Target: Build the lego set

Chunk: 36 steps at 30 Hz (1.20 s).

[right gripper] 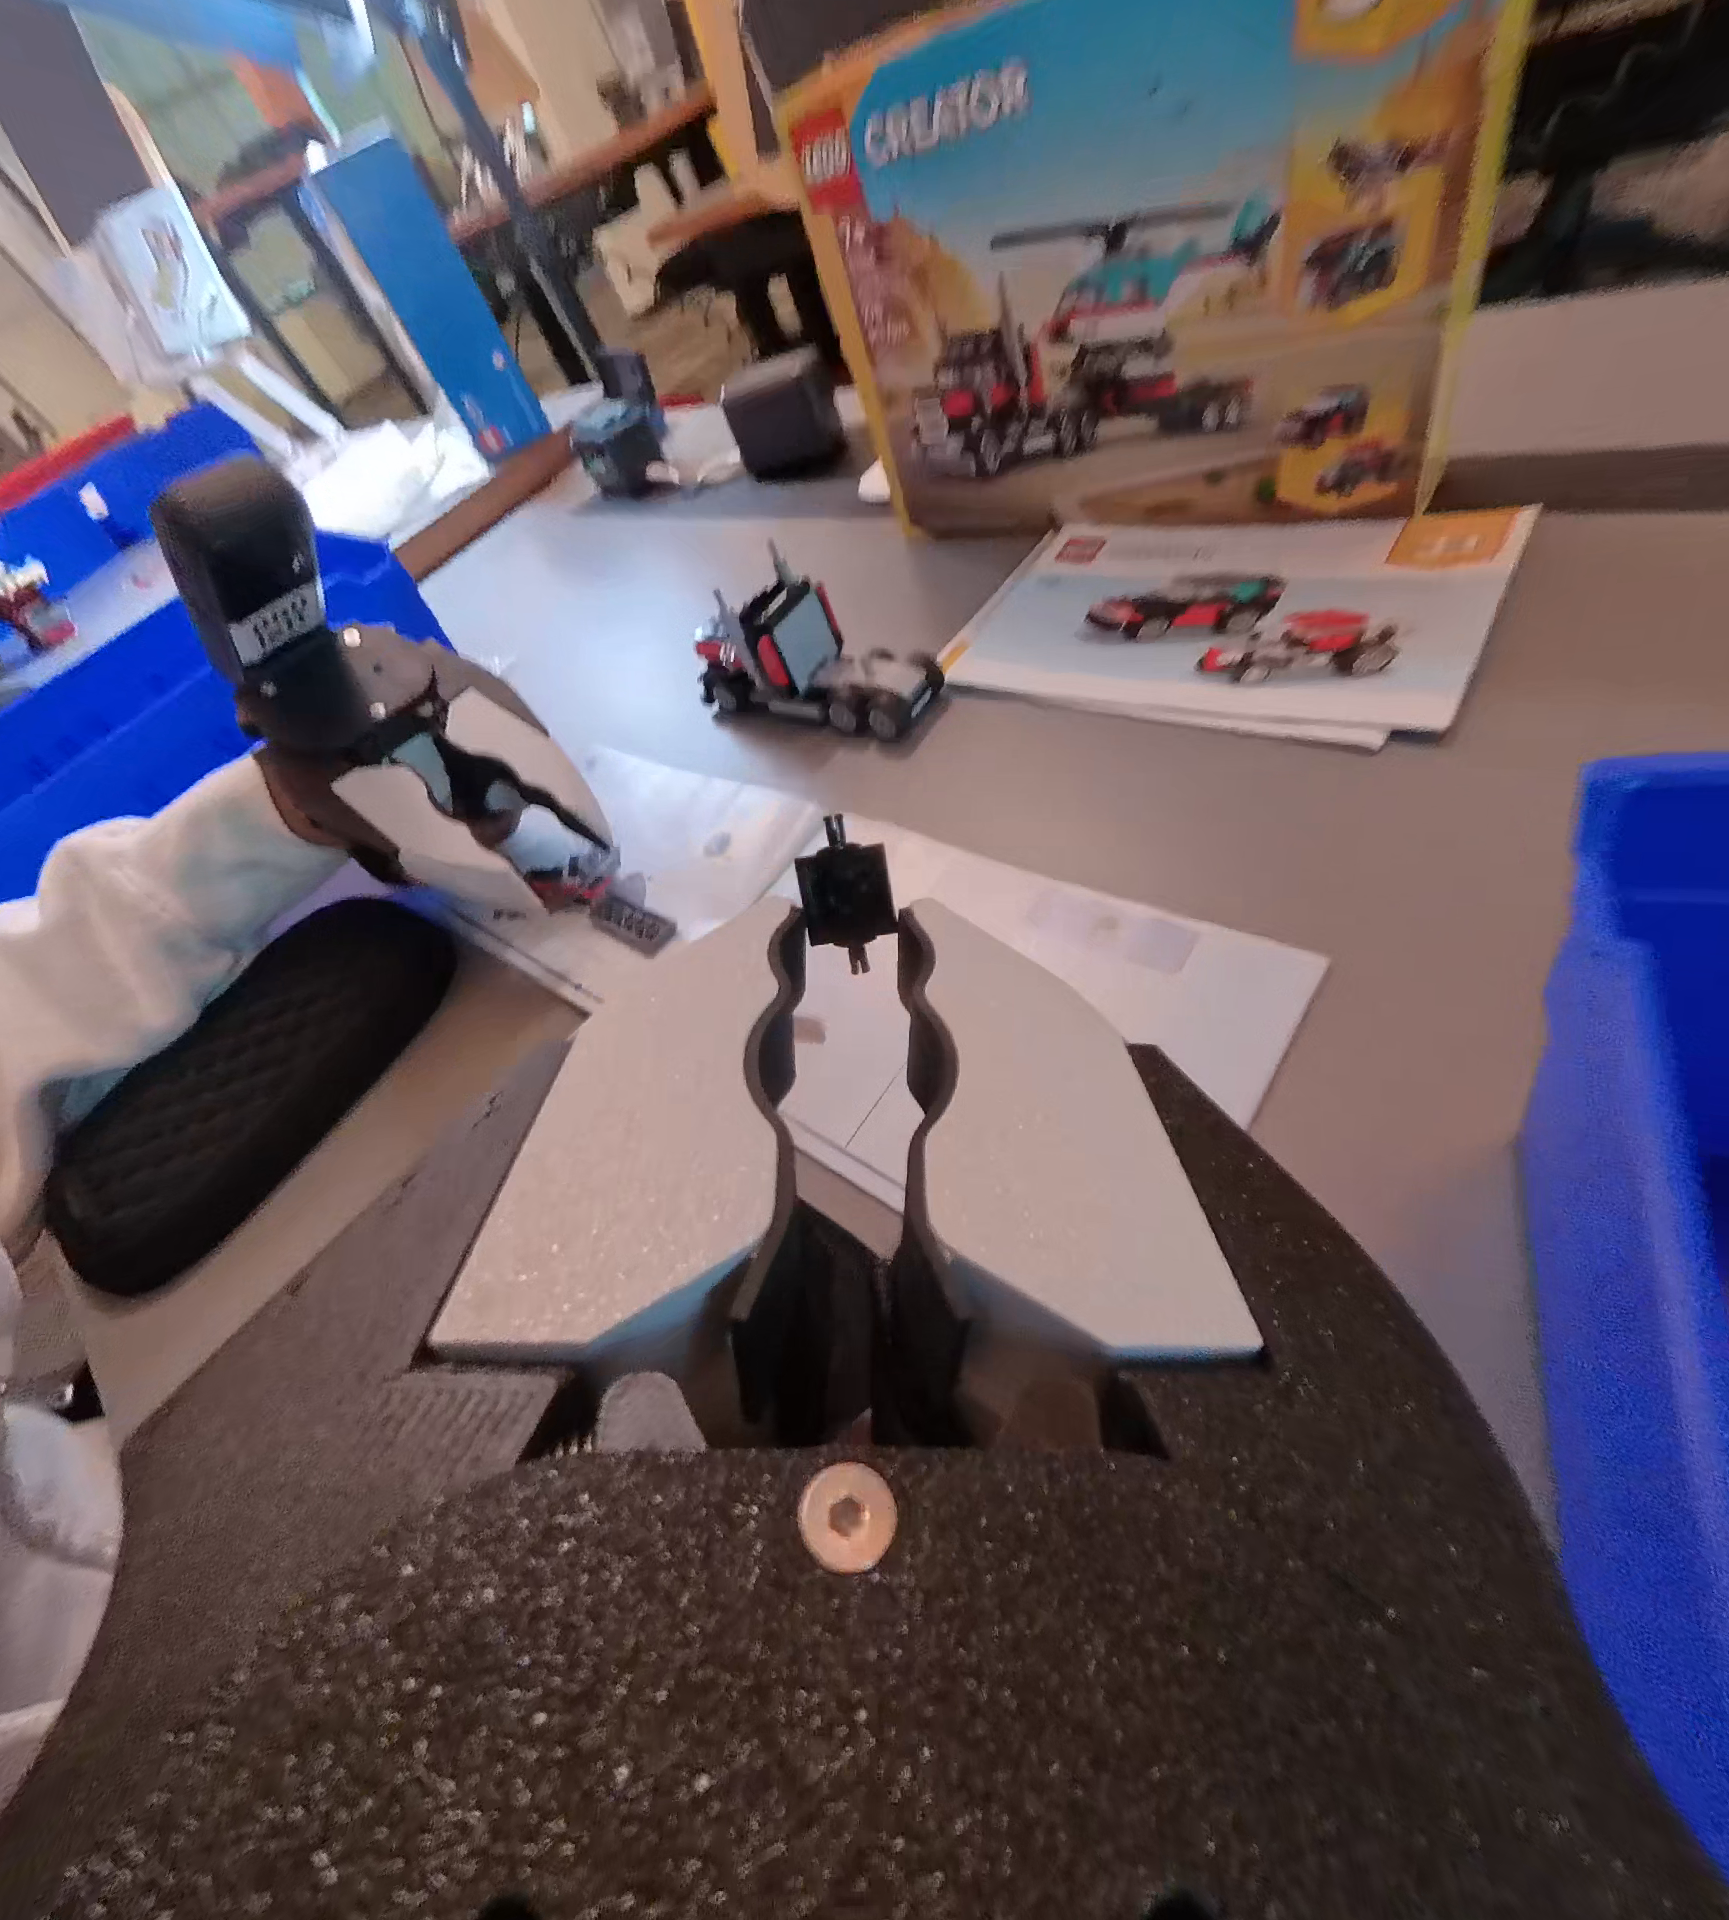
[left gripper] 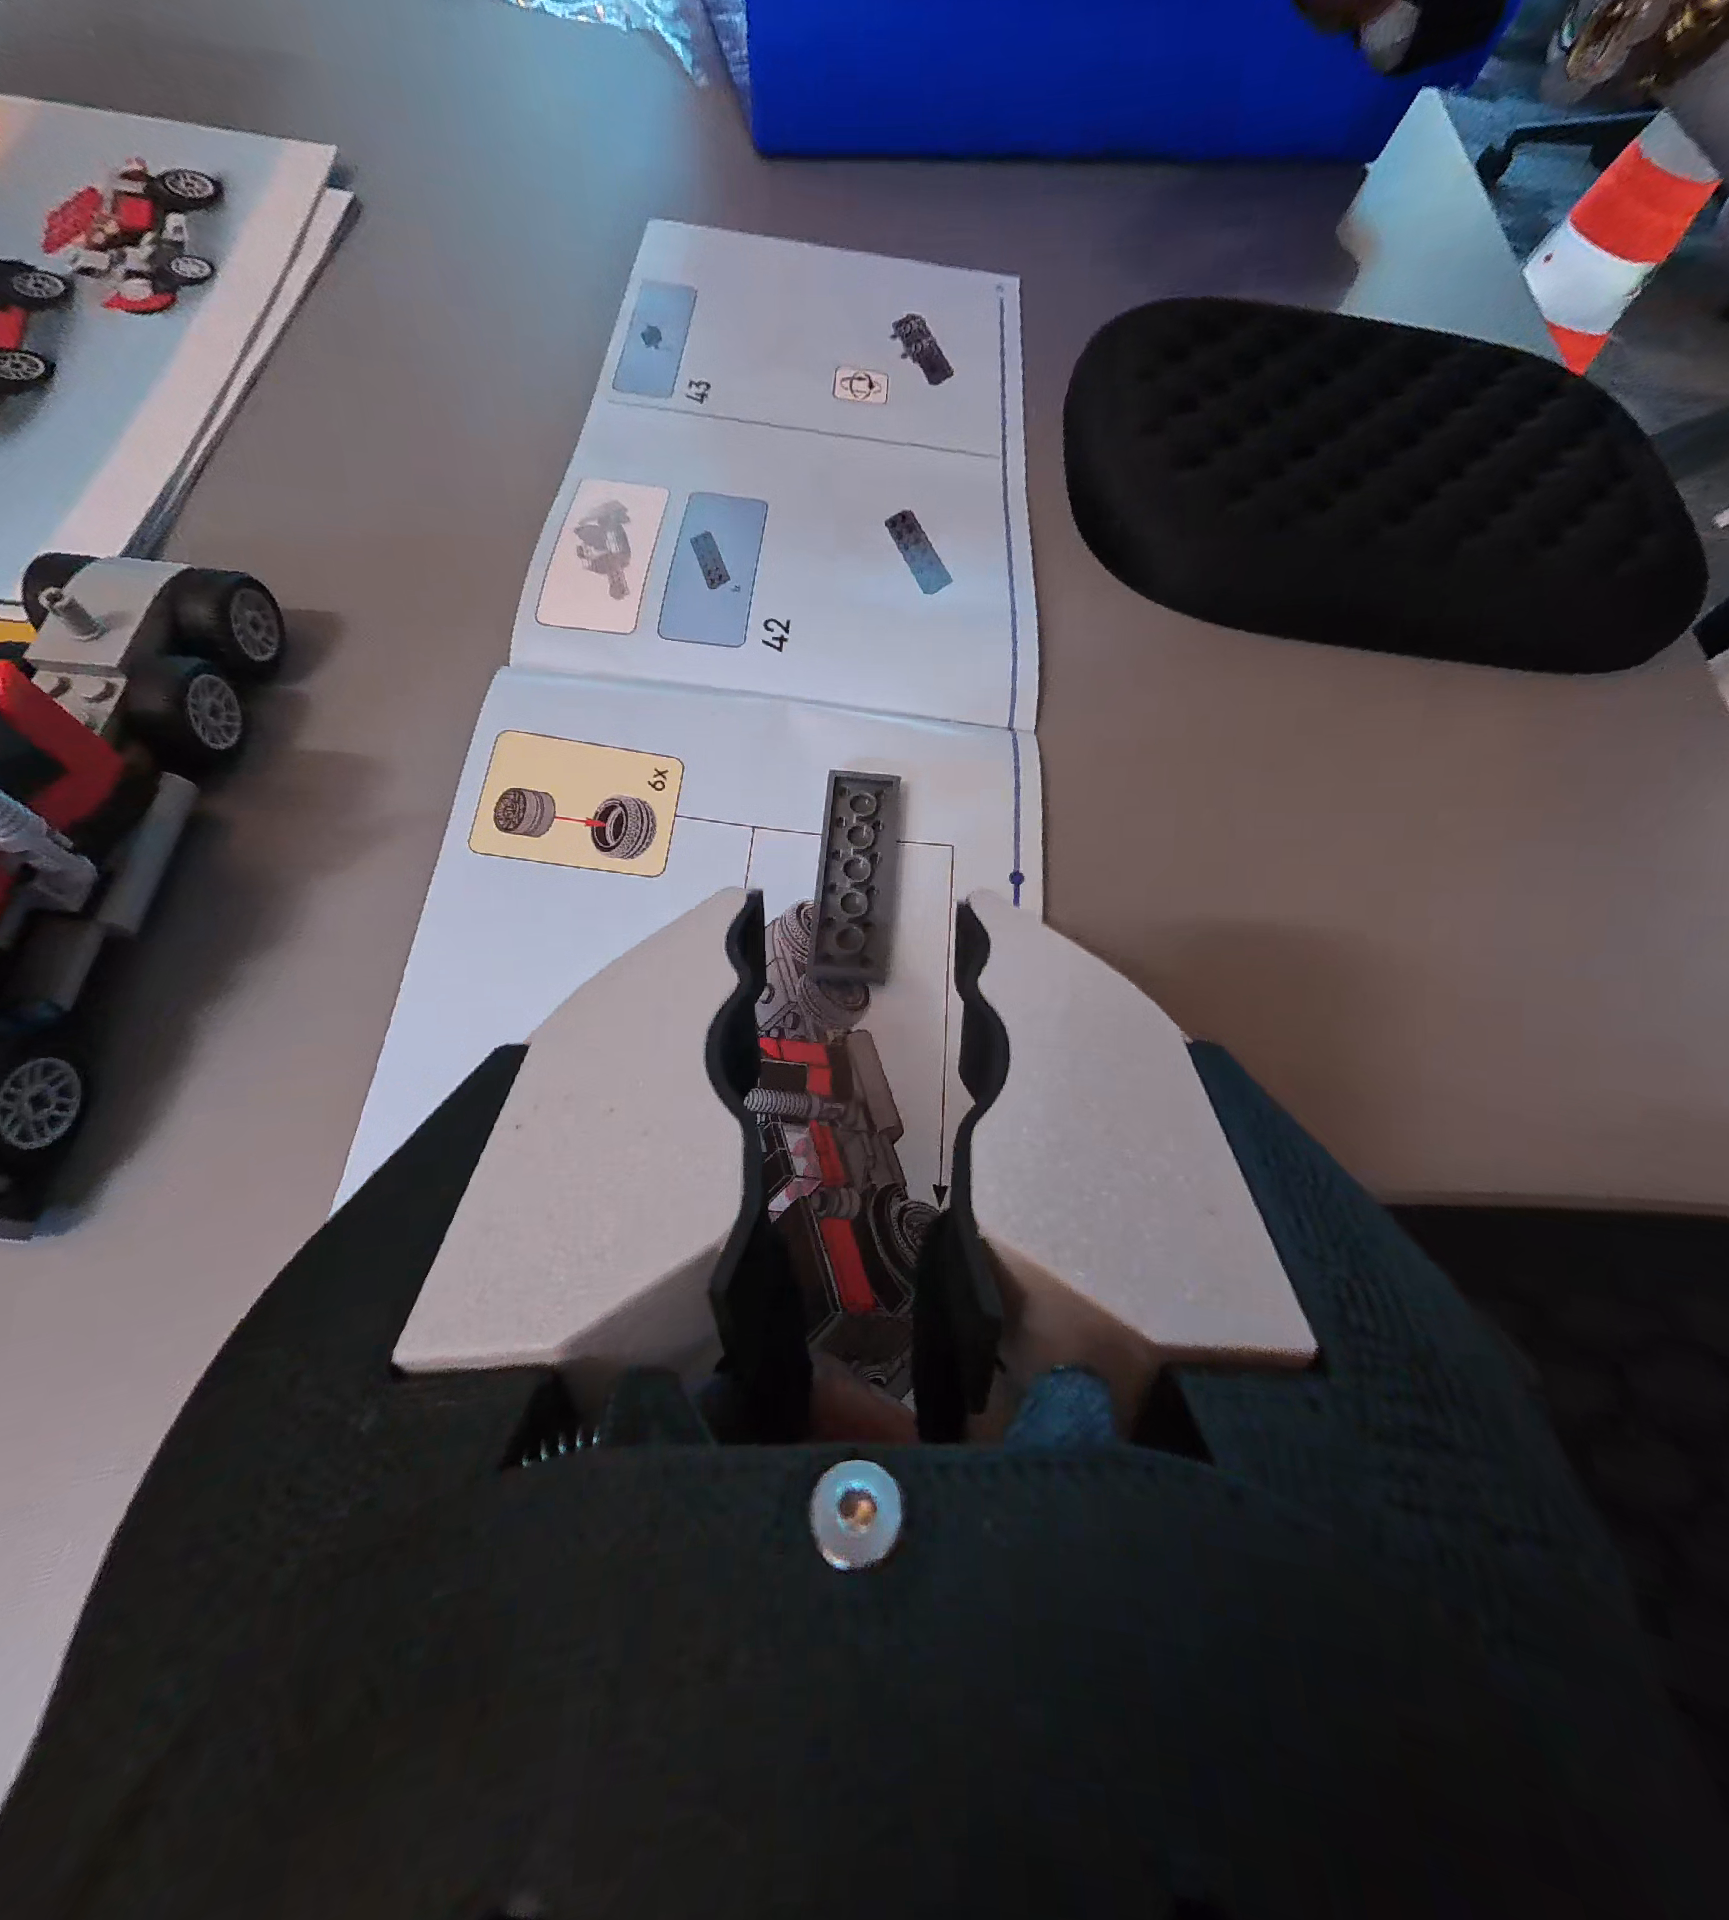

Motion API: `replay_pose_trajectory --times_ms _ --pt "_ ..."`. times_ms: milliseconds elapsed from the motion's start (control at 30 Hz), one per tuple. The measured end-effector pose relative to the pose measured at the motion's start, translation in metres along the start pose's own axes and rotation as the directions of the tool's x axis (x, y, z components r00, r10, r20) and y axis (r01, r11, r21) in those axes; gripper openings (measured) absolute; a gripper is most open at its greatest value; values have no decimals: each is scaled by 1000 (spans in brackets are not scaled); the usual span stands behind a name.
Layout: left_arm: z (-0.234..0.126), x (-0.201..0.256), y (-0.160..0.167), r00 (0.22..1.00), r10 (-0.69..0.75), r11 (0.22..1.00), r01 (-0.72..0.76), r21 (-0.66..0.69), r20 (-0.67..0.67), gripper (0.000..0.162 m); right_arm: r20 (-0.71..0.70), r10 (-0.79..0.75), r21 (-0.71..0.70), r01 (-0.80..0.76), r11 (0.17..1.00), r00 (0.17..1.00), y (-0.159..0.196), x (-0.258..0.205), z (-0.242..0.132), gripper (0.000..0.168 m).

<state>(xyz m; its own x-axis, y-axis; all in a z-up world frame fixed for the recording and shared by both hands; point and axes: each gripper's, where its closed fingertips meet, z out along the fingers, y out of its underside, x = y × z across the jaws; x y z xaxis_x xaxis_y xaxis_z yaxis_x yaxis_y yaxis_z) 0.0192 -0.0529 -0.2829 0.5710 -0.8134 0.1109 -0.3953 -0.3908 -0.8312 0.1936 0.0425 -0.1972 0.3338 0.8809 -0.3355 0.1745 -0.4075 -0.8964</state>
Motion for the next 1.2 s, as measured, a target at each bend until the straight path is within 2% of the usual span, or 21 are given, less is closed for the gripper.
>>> replay_pose_trajectory --times_ms 100,200,267,300,367,467,533,633,700,800,867,900,933,967,1067,1133,1200 --pt "1 0 2 1000 4 1000 -4 -7 2 35 20 -10 -218 14 976 1000 31 -4 27 17" --pt "-1 -1 0 1000 -2 1000 2 10 6 35 2 -108 -492 95 865 994 74 4 50 17" --pt "-3 -2 -2 1000 -8 1000 8 30 5 35 -24 -200 -589 148 795 980 89 14 58 18" --pt "-4 -3 -3 1000 -15 999 15 41 3 35 -26 -222 -616 159 772 975 93 16 61 24" --pt "-6 -4 -5 999 -37 997 37 65 -3 35 -22 -243 -618 178 765 970 92 14 61 43" --pt "-11 -6 -10 997 -69 991 71 115 -19 35 21 -227 -517 205 831 974 61 -4 35 46" --pt "-17 -7 -15 996 -82 983 85 165 -28 35 41 -270 -425 262 867 962 23 -14 -10 45" --pt "-29 -12 -24 993 -113 955 117 271 -30 35 -157 -430 -372 351 859 889 -33 21 -108 37" --pt "-39 -15 -30 990 -135 926 139 351 -36 35 -153 -484 -449 375 811 861 -28 48 -166 31" --pt "-57 -21 -37 985 -169 864 171 474 -47 35 51 -480 -612 407 678 876 30 75 -218 17" --pt "-68 -24 -41 981 -186 820 181 542 -47 35 150 -455 -663 431 612 878 69 82 -227 16" --pt "-72 -25 -41 981 -189 805 180 565 -43 35 217 -410 -648 445 618 886 83 73 -223 16" --pt "-74 -26 -42 981 -191 795 176 581 -34 35 280 -375 -599 466 651 884 91 59 -214 15" --pt "-76 -27 -42 980 -197 791 172 587 -21 35 311 -379 -546 490 680 872 94 49 -203 5" --pt "-72 -31 -41 977 -212 806 159 570 28 35 431 -391 -388 558 734 813 96 12 -184 16" --pt "-70 -34 -39 972 -226 816 157 557 58 35 383 -431 -363 563 743 817 85 15 -187 22" --pt "-69 -36 -39 967 -245 816 168 554 68 35 239 -497 -403 551 731 834 70 44 -203 22"
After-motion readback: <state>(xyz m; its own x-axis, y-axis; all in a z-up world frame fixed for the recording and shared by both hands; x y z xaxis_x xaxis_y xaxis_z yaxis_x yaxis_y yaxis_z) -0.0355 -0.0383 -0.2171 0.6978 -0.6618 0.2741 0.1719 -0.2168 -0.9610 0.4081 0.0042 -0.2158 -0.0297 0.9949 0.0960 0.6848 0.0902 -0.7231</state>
